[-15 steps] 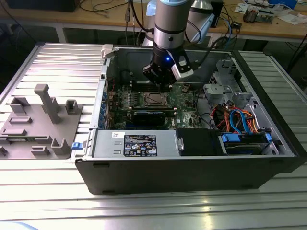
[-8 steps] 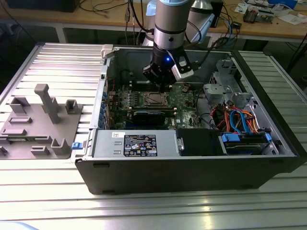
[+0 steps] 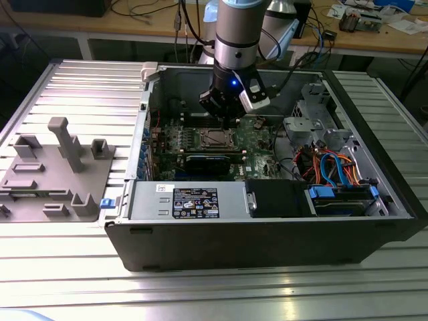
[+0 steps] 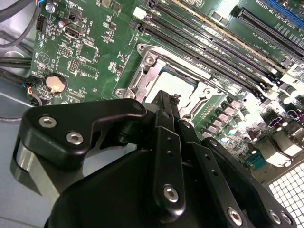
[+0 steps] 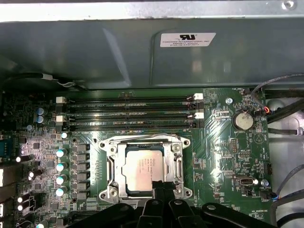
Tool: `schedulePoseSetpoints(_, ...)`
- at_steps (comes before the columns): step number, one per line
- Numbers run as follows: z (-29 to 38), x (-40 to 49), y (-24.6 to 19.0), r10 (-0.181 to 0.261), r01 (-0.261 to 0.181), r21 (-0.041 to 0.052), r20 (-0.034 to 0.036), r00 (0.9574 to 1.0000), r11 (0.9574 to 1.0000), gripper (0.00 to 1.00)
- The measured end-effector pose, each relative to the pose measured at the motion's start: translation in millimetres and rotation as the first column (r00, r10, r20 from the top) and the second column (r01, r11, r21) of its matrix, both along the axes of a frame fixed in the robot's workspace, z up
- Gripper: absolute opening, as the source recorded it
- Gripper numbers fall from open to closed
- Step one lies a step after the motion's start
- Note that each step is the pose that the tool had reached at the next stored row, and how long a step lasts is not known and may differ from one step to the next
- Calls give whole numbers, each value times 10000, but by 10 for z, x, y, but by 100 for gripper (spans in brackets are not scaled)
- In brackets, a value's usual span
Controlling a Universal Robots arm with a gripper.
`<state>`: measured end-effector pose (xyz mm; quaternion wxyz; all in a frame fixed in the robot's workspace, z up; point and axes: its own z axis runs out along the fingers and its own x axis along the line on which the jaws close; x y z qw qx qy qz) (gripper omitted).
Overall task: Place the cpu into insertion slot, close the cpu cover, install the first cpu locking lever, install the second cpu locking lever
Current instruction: 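Install the second cpu locking lever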
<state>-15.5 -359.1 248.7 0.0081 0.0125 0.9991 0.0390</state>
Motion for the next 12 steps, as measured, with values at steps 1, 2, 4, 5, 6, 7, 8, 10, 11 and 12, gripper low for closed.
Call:
schedulePoseSetpoints(1,0,0,0,0,0,-1,0,10000,10000,11)
schedulePoseSetpoints(2,0,0,-1,1,-1,0,0,10000,10000,11)
schedulePoseSetpoints(4,-1,12,-3,82,-82,0,-14,10000,10000,11)
schedulePoseSetpoints(5,-2,11,-7,164,-164,0,-31,9999,9999,11)
schedulePoseSetpoints(6,-2,11,-18,210,-210,-2,-45,9998,9998,11)
schedulePoseSetpoints(7,-3,11,-33,229,-229,0,-50,9997,9997,11)
schedulePoseSetpoints(8,-3,11,-61,237,-237,0,-60,9997,9997,11)
schedulePoseSetpoints(10,-3,11,-102,245,-245,2,-78,9997,9997,11)
schedulePoseSetpoints(11,-3,11,-122,246,-246,1,-87,9997,9997,11)
schedulePoseSetpoints(12,-3,12,-143,247,-247,1,-94,9997,9997,11)
